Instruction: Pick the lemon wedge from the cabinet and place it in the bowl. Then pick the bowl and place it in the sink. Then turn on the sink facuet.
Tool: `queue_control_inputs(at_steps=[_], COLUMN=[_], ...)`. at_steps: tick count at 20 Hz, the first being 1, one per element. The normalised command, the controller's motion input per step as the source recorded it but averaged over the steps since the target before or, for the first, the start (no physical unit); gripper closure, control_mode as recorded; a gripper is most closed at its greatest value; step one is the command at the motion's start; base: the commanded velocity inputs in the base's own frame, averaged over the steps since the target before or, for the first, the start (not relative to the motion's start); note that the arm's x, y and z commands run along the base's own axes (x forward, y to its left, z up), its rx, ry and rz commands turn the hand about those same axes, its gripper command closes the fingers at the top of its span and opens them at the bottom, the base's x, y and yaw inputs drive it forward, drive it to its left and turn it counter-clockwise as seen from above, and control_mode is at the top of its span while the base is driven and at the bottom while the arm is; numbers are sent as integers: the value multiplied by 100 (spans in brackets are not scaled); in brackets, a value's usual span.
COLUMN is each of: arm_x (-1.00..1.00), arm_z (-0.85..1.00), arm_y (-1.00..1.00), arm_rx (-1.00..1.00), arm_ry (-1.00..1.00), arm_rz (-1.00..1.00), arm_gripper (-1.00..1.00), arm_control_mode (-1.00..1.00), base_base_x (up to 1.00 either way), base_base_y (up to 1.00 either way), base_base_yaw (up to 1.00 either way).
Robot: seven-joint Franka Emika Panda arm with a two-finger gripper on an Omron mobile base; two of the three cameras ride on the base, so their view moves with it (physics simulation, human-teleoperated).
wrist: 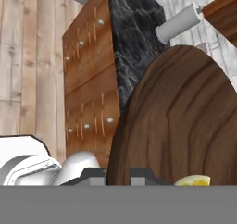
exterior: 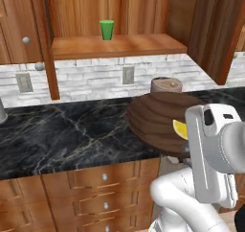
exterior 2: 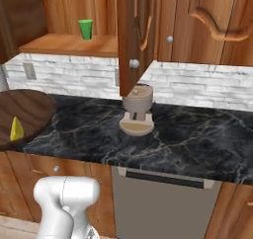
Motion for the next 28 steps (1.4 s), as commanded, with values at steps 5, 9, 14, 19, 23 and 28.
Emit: queue_control_inputs(at_steps=[5,9,14,19,23,28], arm_x=[0,0,0,0,0,0], arm_z=[0,0,0,0,0,0], arm_y=[0,0,0,0,0,0], arm_rx=[0,0,0,0,0,0], arm_ry=[0,0,0,0,0,0], arm_rz=[0,0,0,0,0,0], arm_gripper=[100,100,100,100,100,100], arm_control_mode=[100,100,100,100,100,100], base_base_x=[-63,-35,-38,-42,-43,-30], base_base_y=[-1,0,0,-12,-22,-29], base_base_yaw=[-17,-50,-63,-65,-66,-67])
